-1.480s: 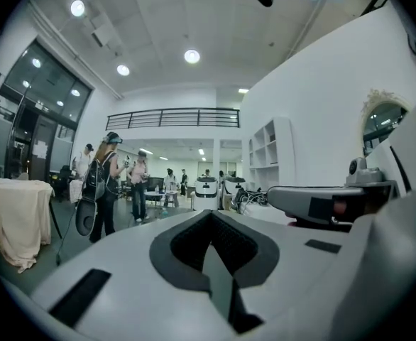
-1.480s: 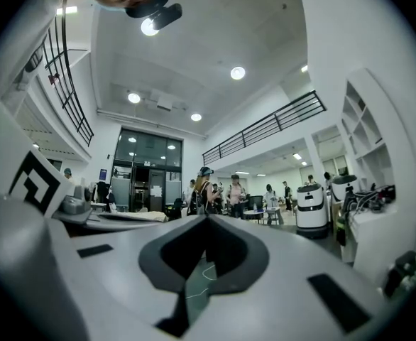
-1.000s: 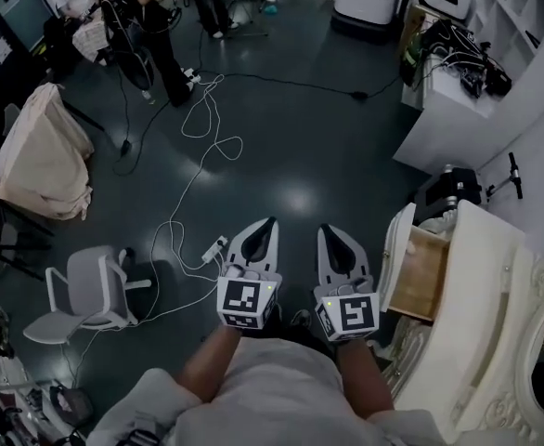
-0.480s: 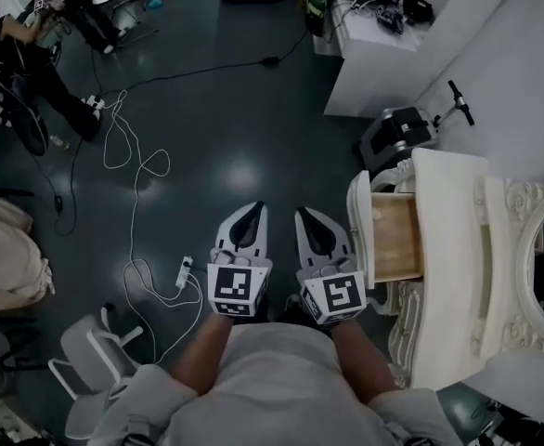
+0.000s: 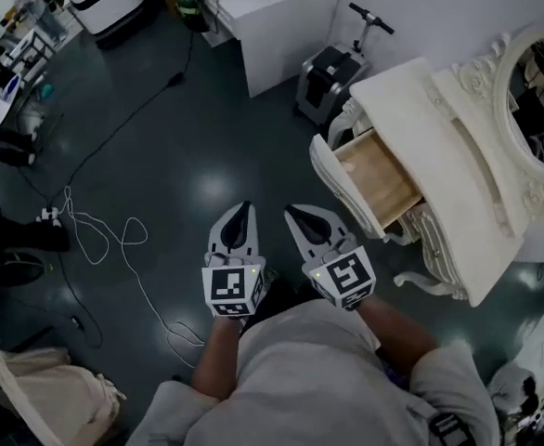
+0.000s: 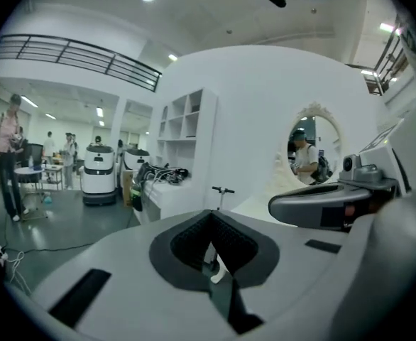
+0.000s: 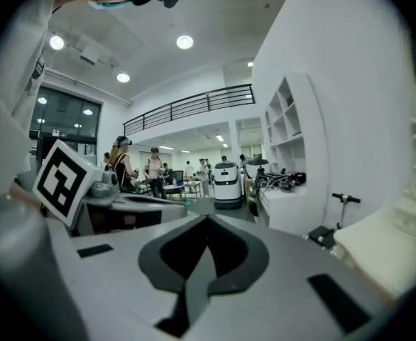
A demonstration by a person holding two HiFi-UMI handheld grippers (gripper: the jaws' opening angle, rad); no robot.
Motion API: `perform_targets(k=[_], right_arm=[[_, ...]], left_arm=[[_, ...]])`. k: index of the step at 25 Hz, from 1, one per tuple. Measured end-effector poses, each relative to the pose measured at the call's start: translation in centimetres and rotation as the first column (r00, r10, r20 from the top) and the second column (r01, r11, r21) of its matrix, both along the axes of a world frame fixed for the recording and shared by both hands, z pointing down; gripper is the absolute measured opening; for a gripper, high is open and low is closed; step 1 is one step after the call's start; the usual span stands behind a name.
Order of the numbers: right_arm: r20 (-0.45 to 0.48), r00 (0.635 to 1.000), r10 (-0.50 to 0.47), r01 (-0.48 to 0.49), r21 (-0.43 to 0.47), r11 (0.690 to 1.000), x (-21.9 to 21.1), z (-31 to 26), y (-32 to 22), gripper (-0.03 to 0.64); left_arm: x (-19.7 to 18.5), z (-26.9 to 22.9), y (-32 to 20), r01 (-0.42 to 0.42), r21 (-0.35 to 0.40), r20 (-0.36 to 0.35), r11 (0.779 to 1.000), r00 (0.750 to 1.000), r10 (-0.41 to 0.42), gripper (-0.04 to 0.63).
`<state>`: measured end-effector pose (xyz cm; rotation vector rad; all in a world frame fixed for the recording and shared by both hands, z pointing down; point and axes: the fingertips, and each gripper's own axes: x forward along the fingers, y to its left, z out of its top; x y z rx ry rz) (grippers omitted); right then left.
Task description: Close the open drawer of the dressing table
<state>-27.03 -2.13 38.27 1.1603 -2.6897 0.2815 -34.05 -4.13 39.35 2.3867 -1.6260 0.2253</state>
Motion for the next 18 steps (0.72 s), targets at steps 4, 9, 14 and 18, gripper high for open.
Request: perform_targets(k=[4,9,14,18], right_arm=[[-0.044,0.992,0.122,-0.124,-0.061,0.990,4.7,2.1,-0.2,0.015],[0.005,0.946,0.323,-0.321,-0.107,0.941,9.5,3.0,-0.7,0.015],[-0.003,0.904,0.427,-0.424,-0.133,0.896,14.6,4.6,-2.0,0.015],[-0.024,0.881,0.473,-0.470,-0.170,0.866,18.1,6.9,-3.6,0.015]], left_arm=[[3.9,1.6,-1.7,-0.124,-0.032,-0.007,0.992,0.992,0.124,0.005],[9.7,2.8,-3.2,-0.354,-0.051,0.038,0.934,0.934,0.356,0.005],[15.6,4.0,-5.6,-0.488,-0.064,0.064,0.870,0.868,0.492,0.005],[18.9,5.9,-8.1,-0.564,-0.120,0.097,0.817,0.813,0.575,0.005]])
